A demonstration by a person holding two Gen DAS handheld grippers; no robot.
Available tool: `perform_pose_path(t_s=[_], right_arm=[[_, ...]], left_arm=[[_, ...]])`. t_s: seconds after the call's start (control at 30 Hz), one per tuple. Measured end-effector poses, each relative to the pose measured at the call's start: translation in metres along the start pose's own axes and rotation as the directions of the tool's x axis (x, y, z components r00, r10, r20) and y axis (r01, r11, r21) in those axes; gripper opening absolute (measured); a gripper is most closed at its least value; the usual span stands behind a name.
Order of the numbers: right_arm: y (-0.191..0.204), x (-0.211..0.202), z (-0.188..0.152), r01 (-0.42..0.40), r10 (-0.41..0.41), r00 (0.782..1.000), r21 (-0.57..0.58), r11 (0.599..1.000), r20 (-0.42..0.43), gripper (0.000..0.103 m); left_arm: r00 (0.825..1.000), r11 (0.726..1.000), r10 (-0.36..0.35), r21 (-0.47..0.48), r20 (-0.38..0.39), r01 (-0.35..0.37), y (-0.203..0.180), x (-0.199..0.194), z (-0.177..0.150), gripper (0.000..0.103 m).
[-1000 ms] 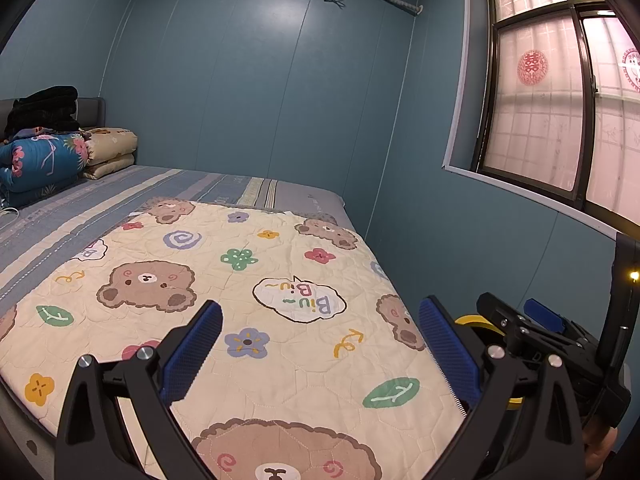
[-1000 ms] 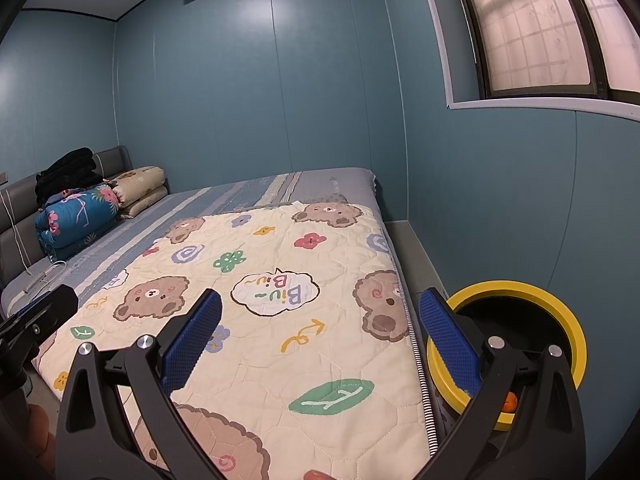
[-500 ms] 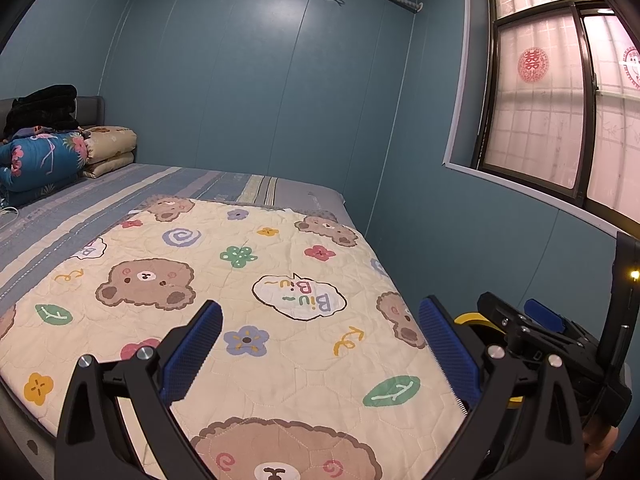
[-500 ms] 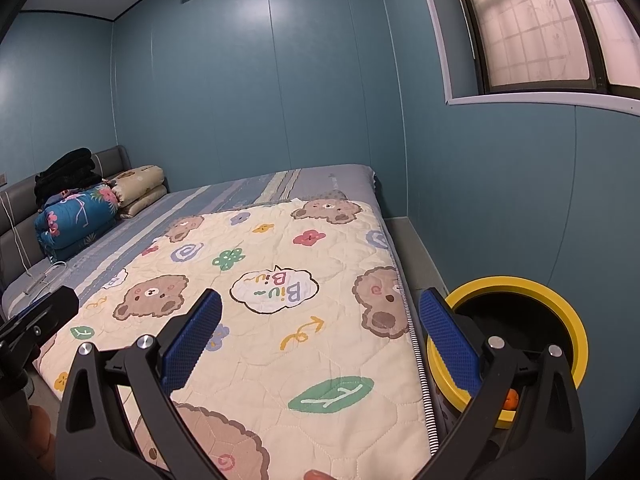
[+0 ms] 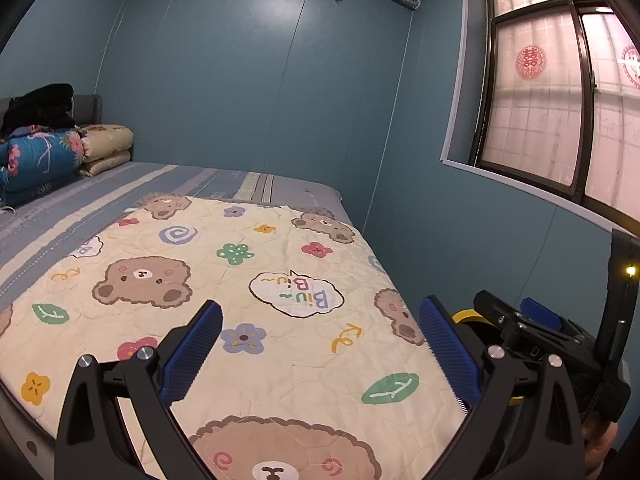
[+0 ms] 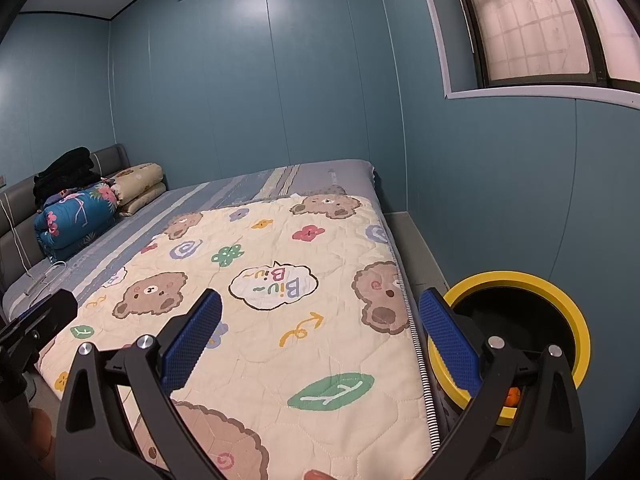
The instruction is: Collect trash
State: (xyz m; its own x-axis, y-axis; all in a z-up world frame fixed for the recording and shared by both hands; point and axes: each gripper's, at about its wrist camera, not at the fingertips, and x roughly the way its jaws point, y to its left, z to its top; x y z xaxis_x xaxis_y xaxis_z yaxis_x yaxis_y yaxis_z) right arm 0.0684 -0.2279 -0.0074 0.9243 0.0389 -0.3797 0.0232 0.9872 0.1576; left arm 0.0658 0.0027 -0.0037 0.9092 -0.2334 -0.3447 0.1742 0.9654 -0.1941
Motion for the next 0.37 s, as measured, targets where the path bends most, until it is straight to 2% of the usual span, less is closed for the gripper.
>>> perform_pose_path(t_s=[0.37], right_arm=[[-0.0004, 0.0006, -0.0002, 0.0, 0.0, 1.0, 0.002, 1.0, -0.002, 0.095]], left_arm=[[1.0, 1.0, 0.001, -0.022, -0.02, -0.002, 0.003, 0.0034, 0.0017, 0.095]])
